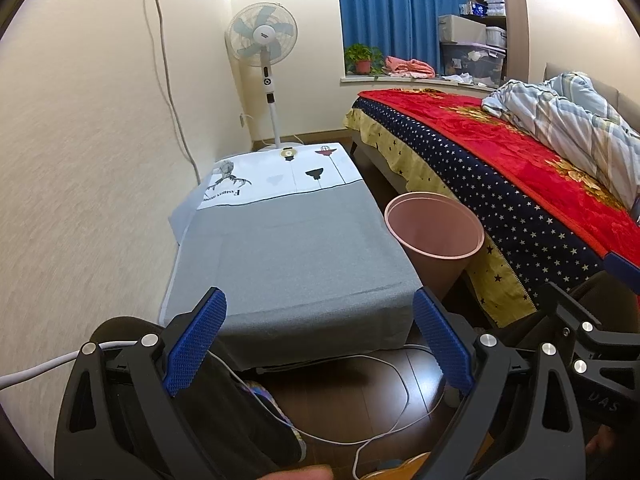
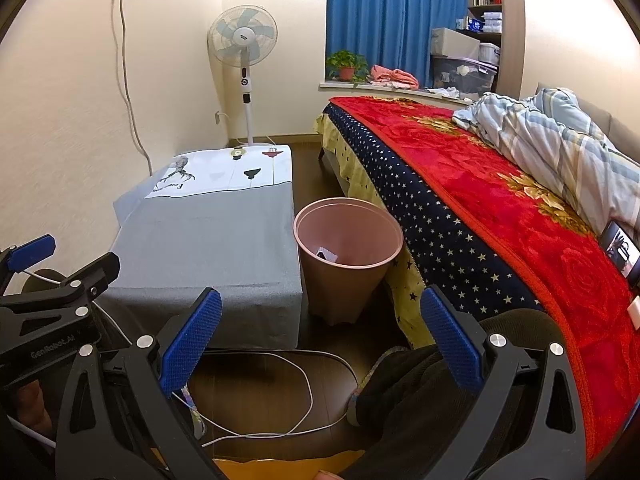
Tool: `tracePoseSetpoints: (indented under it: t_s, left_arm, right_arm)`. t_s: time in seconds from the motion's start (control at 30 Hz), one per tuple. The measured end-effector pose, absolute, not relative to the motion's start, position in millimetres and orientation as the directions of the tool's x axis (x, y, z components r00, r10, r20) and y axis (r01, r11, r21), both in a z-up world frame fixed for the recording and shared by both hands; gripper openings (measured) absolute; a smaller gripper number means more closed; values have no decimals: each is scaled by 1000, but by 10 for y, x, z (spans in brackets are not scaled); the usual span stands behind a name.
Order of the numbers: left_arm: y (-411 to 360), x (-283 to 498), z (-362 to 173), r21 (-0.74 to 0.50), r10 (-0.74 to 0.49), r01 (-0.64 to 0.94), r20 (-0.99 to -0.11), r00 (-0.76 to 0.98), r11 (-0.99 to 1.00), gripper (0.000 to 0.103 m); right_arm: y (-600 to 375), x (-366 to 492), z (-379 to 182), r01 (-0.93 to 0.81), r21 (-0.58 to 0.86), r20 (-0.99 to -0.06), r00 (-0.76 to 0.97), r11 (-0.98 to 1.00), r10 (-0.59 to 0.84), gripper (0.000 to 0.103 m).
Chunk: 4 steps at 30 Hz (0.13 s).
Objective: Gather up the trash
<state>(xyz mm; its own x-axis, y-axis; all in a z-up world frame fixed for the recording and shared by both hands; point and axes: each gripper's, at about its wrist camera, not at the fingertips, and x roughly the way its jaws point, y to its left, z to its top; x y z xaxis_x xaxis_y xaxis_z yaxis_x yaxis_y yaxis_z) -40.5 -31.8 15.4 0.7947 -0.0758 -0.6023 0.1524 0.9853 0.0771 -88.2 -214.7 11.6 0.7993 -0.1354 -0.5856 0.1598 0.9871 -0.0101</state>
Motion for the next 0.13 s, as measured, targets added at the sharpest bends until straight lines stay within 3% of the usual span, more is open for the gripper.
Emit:
tracePoseSetpoints:
  t_s: [0.13]
  left_arm:
    - [-338, -377, 138, 76, -78, 156, -613, 786, 985, 91]
  right_arm:
    - [-2142, -853, 111, 159, -10, -593, 794, 987, -134, 98]
